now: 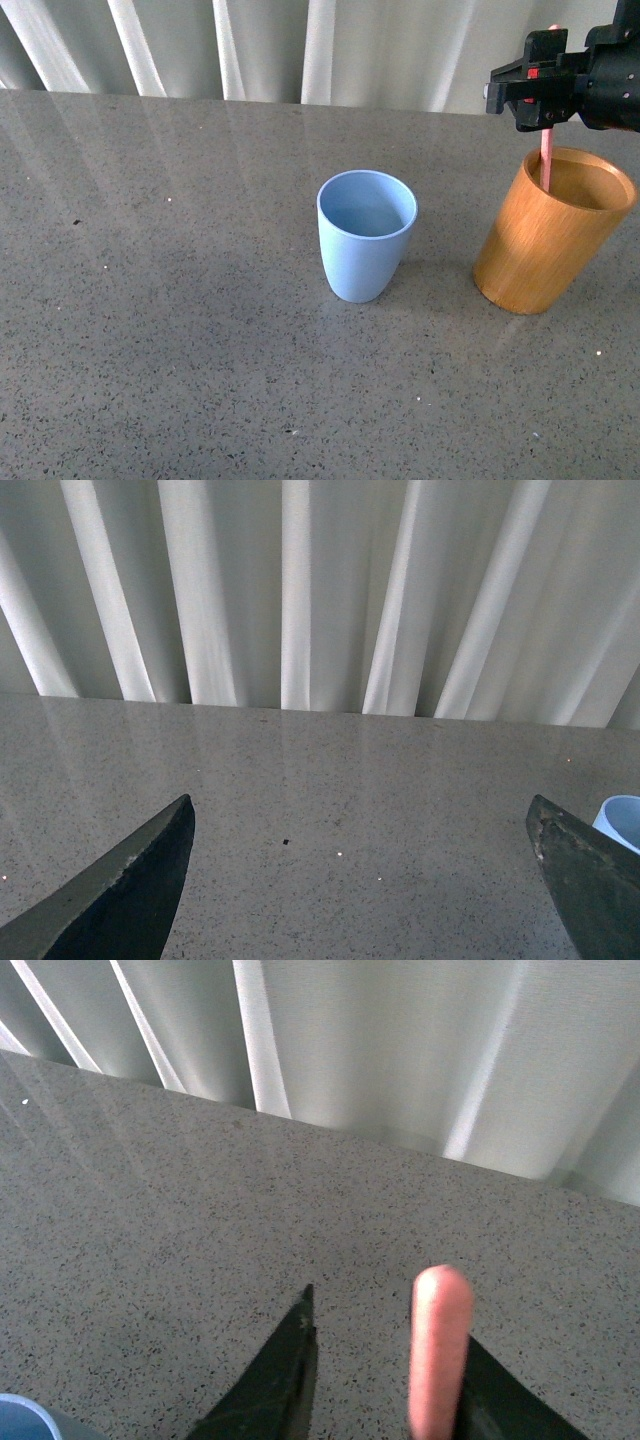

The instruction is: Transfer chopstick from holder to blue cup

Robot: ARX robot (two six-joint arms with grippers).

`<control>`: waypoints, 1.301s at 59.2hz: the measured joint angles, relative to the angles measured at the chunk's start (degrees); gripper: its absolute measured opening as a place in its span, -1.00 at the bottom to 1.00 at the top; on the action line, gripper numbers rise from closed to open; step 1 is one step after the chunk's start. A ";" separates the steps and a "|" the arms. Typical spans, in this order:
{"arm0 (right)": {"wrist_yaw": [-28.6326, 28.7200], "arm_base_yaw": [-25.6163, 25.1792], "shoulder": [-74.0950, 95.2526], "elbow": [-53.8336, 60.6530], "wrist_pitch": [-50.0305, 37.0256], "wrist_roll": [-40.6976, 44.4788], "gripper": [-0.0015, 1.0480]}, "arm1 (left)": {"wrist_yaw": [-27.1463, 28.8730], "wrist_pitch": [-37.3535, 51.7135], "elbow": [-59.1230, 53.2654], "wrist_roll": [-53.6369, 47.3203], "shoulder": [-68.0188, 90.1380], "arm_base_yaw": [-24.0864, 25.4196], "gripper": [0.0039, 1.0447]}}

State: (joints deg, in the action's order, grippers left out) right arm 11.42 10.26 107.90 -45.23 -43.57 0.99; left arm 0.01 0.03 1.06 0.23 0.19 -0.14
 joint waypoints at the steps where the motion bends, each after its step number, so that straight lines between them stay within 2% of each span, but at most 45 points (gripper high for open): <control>1: 0.00 0.04 0.00 0.00 0.00 -0.02 -0.55 | -0.02 0.00 0.00 0.00 0.00 0.00 0.87; 10: -0.35 0.61 -1.55 0.70 -0.72 -0.31 -0.99 | 0.00 0.00 0.00 0.00 0.00 0.00 0.87; 26: -1.46 0.74 -9.60 4.24 -1.14 0.83 -0.98 | 0.00 0.00 0.00 0.00 0.00 0.00 0.87; 38: -5.79 1.51 -19.63 2.95 -0.66 8.52 -0.98 | 0.00 0.00 0.00 0.00 0.00 0.00 0.87; 49: -6.62 7.93 -27.12 -4.35 4.28 9.86 -0.98 | -0.02 0.00 0.00 0.00 0.00 0.00 0.87; 59: -6.67 14.58 -25.62 -4.83 3.54 7.67 -0.98 | -0.02 0.00 0.00 0.00 0.00 0.00 0.87; 77: -3.78 17.38 -15.23 -4.26 -2.45 3.21 -0.98 | 0.00 0.00 0.00 0.00 0.00 0.00 0.87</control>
State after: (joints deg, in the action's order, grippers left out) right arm 7.64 27.64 92.66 -49.50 -46.02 4.21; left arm 0.01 0.03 1.06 0.23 0.19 -0.14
